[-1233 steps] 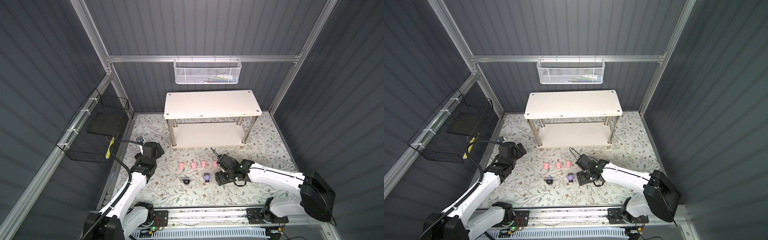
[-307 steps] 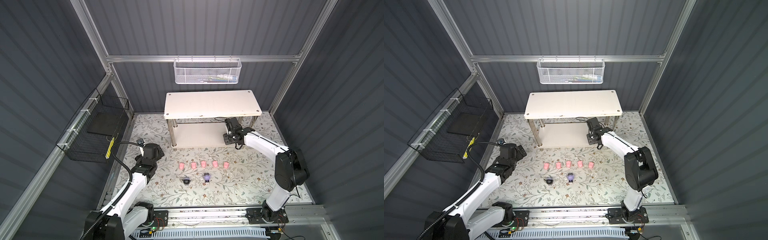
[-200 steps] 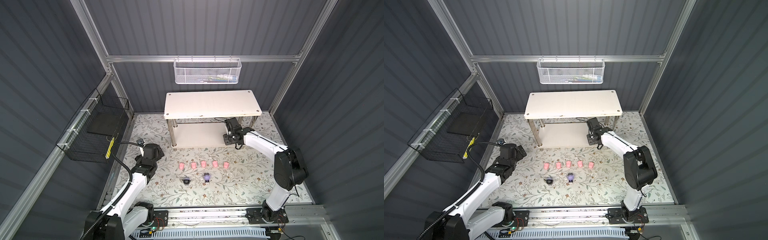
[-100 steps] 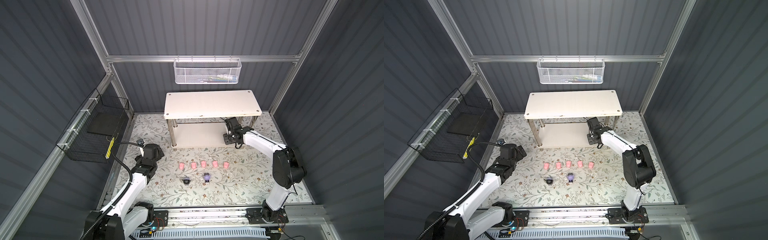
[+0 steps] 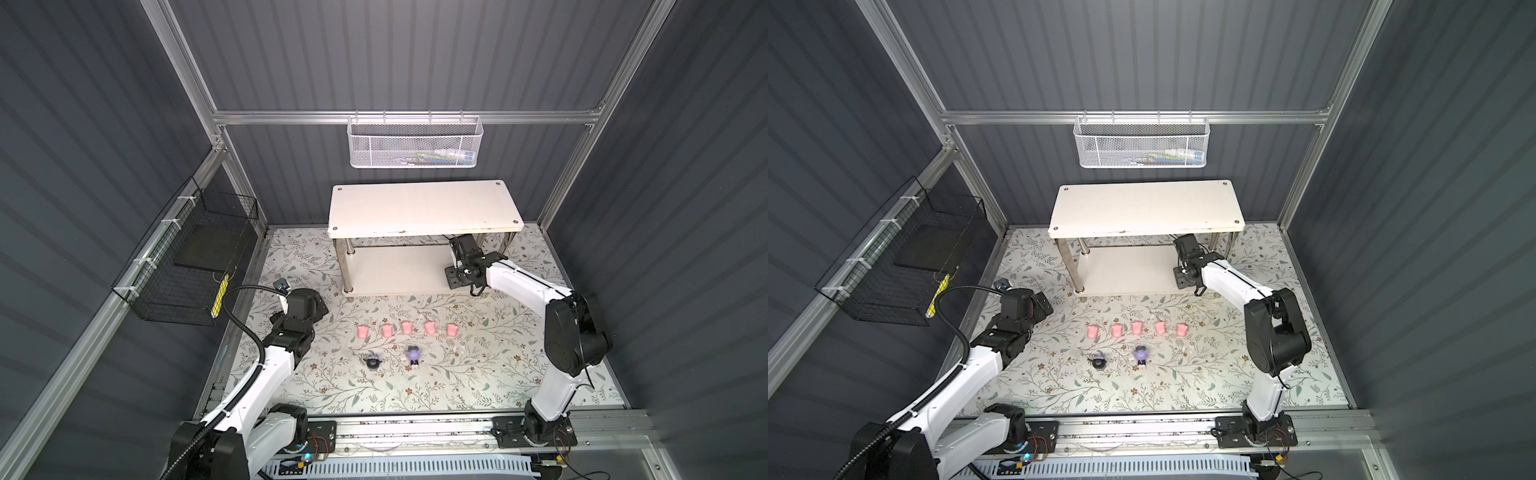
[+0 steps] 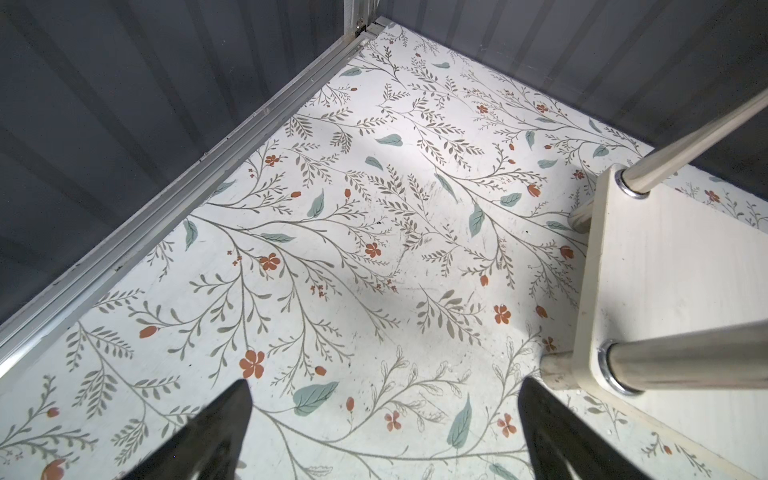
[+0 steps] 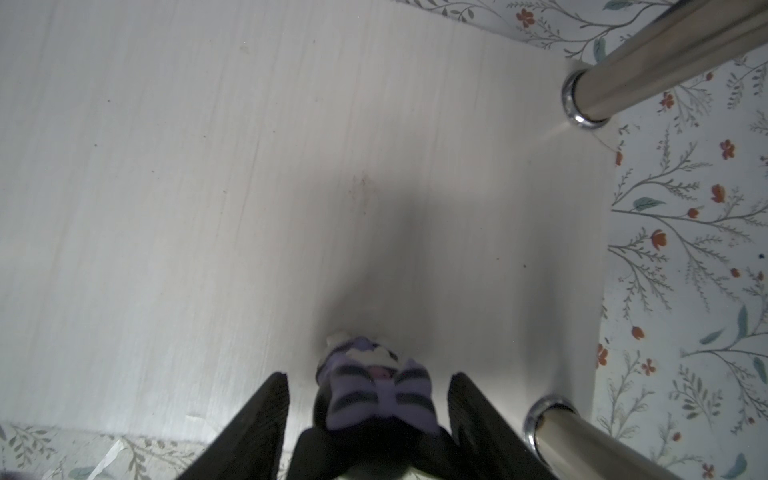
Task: Place and organize the plastic toys onto the shelf
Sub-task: 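Lower the figurine onto the lower shelf and open the right gripper, then withdraw the right gripper from the shelf back over the remaining figurines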
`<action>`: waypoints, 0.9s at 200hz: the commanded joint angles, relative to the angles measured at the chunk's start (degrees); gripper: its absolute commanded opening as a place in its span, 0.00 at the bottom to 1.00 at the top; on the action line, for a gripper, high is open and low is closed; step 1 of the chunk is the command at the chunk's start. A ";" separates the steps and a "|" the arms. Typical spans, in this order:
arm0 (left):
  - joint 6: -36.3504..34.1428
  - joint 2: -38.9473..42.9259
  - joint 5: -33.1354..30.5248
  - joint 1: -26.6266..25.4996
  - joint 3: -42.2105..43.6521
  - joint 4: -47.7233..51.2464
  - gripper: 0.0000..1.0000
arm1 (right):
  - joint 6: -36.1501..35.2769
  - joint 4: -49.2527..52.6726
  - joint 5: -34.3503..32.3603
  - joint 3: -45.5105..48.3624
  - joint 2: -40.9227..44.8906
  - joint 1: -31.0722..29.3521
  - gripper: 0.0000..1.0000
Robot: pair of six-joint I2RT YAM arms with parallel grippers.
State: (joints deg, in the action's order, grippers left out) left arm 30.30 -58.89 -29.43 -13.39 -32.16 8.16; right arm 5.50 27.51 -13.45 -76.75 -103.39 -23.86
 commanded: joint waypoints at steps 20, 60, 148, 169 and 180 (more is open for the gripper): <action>0.72 0.33 -1.03 -0.06 0.87 0.45 1.00 | 1.35 -0.16 1.21 0.46 3.57 0.27 0.67; 0.73 -0.03 -0.87 -0.06 0.75 0.27 1.00 | 2.35 -0.42 1.54 1.99 6.16 0.22 0.72; 0.92 -0.05 -0.78 -0.06 0.73 0.36 1.00 | 5.22 -1.45 3.01 6.28 11.81 0.23 0.80; 0.90 -0.11 -0.72 -0.06 0.76 0.45 1.00 | 6.12 -2.23 2.98 8.24 13.95 0.24 0.80; 0.90 -0.11 -0.65 -0.06 0.78 0.45 1.00 | 6.68 -3.21 3.38 9.95 15.80 0.23 0.80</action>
State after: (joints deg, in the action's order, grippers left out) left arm 30.52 -58.89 -29.43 -13.39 -32.14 8.14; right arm 10.20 26.15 -10.96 -69.58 -90.98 -23.88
